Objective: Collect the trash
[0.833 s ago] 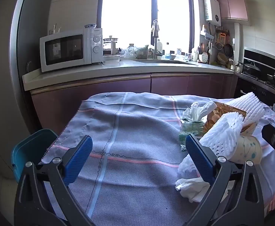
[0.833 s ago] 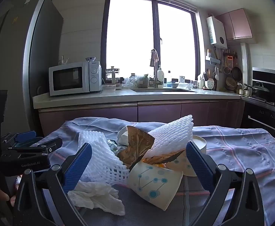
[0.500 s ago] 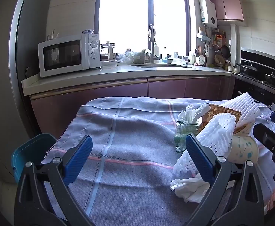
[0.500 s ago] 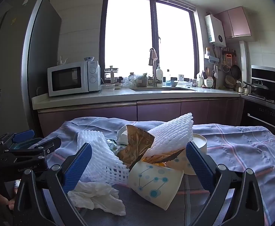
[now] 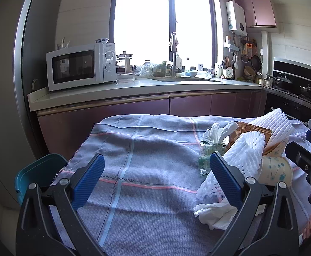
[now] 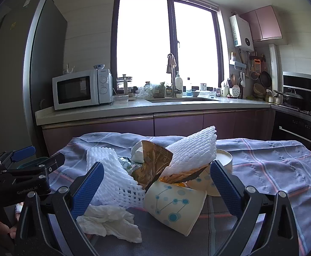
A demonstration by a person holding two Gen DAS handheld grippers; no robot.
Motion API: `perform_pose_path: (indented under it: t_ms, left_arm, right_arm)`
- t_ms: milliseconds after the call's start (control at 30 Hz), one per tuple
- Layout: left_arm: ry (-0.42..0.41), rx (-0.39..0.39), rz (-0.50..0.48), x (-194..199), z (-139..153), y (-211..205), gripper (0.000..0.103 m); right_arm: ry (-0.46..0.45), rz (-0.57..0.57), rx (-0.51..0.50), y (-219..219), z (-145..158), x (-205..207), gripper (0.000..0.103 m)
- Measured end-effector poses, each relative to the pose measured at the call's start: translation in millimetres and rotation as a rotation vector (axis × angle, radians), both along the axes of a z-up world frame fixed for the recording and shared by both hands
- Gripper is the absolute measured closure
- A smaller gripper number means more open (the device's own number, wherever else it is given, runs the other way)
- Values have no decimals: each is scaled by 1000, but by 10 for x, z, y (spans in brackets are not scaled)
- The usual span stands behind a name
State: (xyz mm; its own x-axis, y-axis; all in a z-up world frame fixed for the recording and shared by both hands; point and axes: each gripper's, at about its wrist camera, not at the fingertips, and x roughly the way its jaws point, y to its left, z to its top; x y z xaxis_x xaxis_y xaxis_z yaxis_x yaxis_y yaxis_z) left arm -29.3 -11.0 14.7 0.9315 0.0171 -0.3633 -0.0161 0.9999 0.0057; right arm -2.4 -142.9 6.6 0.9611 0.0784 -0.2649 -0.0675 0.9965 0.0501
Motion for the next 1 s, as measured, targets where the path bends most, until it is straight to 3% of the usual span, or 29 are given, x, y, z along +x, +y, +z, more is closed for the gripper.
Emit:
perform_pose_path:
  t_ms: [1000]
  left_arm:
    - [-99, 3, 14, -168, 7, 17, 6]
  right_arm:
    - [-23, -19, 3, -44, 21, -32, 7]
